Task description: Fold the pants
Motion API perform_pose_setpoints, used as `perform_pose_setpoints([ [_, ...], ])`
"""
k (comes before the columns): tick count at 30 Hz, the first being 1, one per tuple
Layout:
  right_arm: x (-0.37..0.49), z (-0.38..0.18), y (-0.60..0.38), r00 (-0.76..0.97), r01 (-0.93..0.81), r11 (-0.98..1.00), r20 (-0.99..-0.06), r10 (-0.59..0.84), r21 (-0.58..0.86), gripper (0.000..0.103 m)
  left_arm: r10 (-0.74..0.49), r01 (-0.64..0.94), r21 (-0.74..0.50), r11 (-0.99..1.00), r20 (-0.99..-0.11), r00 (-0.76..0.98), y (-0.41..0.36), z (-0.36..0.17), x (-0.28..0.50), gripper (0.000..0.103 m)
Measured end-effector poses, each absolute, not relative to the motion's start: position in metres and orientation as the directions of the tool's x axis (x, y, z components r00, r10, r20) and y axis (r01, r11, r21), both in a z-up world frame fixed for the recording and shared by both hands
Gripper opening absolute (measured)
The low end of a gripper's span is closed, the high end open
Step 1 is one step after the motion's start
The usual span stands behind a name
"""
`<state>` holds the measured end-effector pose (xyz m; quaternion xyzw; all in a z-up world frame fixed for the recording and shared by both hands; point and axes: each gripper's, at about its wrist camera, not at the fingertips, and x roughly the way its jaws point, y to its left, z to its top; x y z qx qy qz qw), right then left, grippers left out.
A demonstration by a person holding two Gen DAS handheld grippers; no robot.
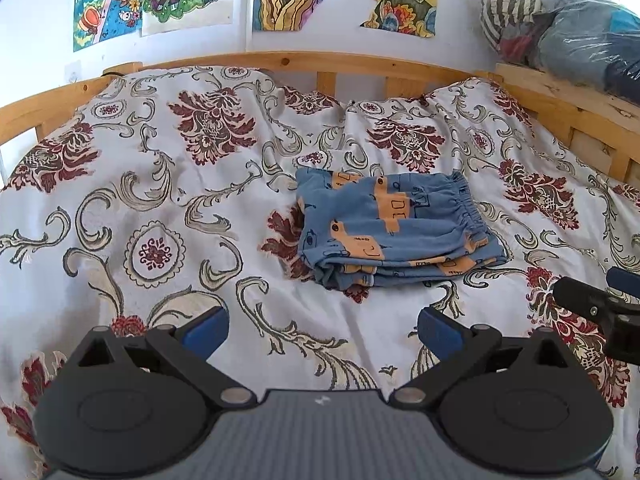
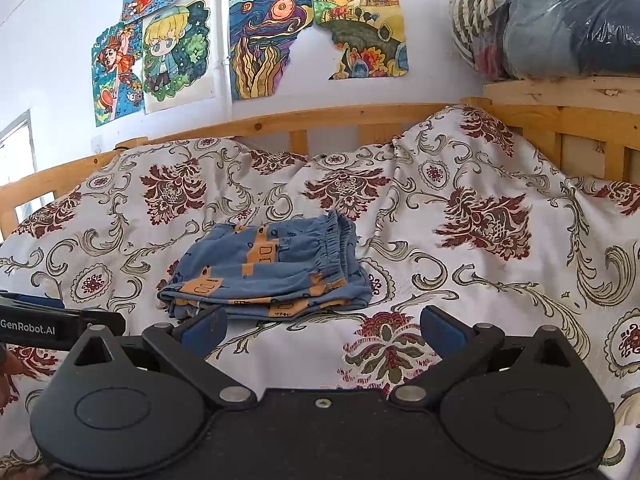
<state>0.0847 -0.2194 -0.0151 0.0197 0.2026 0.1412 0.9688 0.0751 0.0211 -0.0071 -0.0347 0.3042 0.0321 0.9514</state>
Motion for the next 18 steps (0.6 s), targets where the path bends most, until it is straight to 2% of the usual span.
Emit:
perform_pose_setpoints([
  [18,0.0850,-0.0176,-0.2189,0.875,-0.262,0.960,-0.396,0.279,0.098,0.102,0.038,-0.086,-0.053,0.995,-0.592,0.805,0.0186,-0.0071,0.0750,0.103],
])
